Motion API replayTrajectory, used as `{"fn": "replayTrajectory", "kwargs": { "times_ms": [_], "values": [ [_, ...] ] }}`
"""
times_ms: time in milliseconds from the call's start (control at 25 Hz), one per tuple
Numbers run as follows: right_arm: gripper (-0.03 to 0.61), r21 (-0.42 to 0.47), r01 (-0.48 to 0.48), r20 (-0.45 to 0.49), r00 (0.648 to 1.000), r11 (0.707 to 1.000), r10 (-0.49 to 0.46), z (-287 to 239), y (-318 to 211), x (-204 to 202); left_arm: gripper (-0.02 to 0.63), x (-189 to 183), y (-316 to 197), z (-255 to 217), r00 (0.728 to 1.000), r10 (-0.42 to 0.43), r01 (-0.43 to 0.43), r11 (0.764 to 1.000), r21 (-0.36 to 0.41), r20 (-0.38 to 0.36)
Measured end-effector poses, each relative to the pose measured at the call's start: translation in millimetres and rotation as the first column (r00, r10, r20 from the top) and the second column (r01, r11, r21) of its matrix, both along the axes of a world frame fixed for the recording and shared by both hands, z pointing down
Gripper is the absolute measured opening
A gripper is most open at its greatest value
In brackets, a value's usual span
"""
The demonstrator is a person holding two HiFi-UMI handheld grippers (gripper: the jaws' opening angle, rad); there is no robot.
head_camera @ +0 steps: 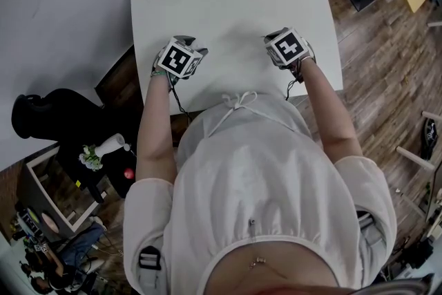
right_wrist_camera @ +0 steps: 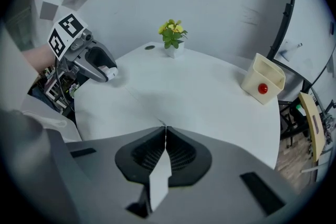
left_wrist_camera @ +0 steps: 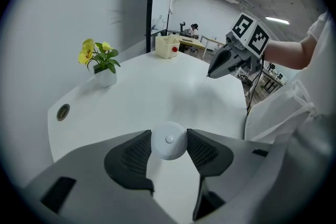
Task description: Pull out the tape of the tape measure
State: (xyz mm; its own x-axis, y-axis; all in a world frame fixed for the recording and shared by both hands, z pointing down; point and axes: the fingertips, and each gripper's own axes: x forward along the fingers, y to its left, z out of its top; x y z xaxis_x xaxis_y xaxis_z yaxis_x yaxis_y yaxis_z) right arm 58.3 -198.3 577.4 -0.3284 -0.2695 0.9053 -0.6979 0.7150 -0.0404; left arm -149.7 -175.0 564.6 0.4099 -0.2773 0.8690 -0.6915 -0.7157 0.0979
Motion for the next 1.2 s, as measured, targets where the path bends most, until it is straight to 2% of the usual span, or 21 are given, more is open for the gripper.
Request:
{"fn": "replayTrajectory", "kwargs": {
  "times_ms": [120,360,520,640,800,960,1200],
  "values": [
    [0.011,0.055,0.005,-0.071,0.997,0.998,-0.001,0.5,-10.9,16.8,0.227,-11.4,1.0,9.0,0.998,0.0,0.0,1.0,0.003,0.056],
    [0.011,-0.015,-0.09,-0.02,0.996,0.996,0.089,10.8,-7.0,34.4,0.227,-24.3,1.1,10.5,0.998,-0.057,0.058,0.998,-0.009,0.035],
    [0.011,-0.008,-0.087,-0.052,0.995,0.996,0.086,13.5,-9.0,36.3,0.227,-21.0,1.6,15.8,0.997,-0.027,0.027,1.0,-0.006,0.072],
    [0.011,-0.03,-0.097,-0.049,0.994,0.995,0.095,18.0,-6.7,41.0,0.227,-21.9,-2.0,15.9,0.997,-0.046,0.046,0.999,0.001,0.057],
    [0.011,-0.01,-0.121,-0.103,0.987,0.993,0.119,20.4,-10.8,62.3,0.227,-42.6,-4.8,21.3,0.991,-0.083,0.082,0.997,0.007,0.108],
    [0.011,-0.012,-0.154,-0.089,0.984,0.988,0.152,21.0,-15.8,73.1,0.227,-48.6,-6.0,21.5,0.989,-0.137,0.138,0.99,-0.019,0.056],
    [0.011,0.068,-0.106,-0.138,0.984,0.992,0.115,18.3,-29.5,75.9,0.227,-42.1,-9.4,26.0,0.99,-0.122,0.123,0.992,-0.02,0.064]
  ]
}}
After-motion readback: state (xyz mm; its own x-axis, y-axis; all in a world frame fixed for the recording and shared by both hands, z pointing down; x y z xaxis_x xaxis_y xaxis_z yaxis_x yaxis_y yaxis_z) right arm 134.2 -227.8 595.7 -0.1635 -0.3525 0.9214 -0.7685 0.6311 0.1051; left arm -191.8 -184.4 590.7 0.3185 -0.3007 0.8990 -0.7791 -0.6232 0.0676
